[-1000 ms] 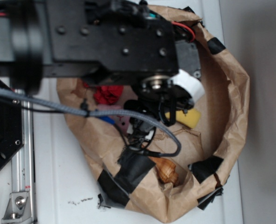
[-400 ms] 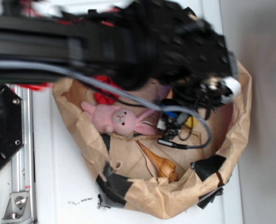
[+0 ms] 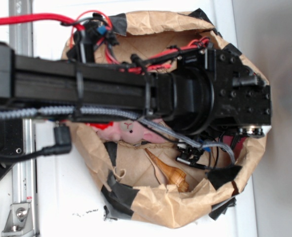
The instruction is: Grab the green sponge.
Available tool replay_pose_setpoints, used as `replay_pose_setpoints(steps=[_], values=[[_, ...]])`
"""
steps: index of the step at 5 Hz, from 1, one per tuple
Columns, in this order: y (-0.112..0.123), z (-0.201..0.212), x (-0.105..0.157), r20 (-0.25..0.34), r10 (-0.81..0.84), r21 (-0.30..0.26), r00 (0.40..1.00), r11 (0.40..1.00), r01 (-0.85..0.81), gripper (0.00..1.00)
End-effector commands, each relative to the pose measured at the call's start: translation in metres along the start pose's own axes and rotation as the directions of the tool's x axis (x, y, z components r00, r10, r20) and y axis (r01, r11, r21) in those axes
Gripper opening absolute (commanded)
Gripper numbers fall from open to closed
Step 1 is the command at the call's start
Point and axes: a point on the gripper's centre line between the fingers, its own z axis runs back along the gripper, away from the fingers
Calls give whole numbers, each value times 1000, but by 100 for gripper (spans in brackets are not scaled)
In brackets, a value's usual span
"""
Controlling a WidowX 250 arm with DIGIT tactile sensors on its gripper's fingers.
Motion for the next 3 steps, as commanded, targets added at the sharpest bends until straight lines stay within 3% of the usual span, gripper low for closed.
replay_pose_setpoints(steps=[1, 2, 3], values=[[-12, 65, -9, 71, 90, 2, 993, 996, -90, 0], [-2, 114, -24, 56, 253, -13, 966, 967, -253, 0], [2, 157, -42, 5, 406, 18, 914, 914, -406, 0]])
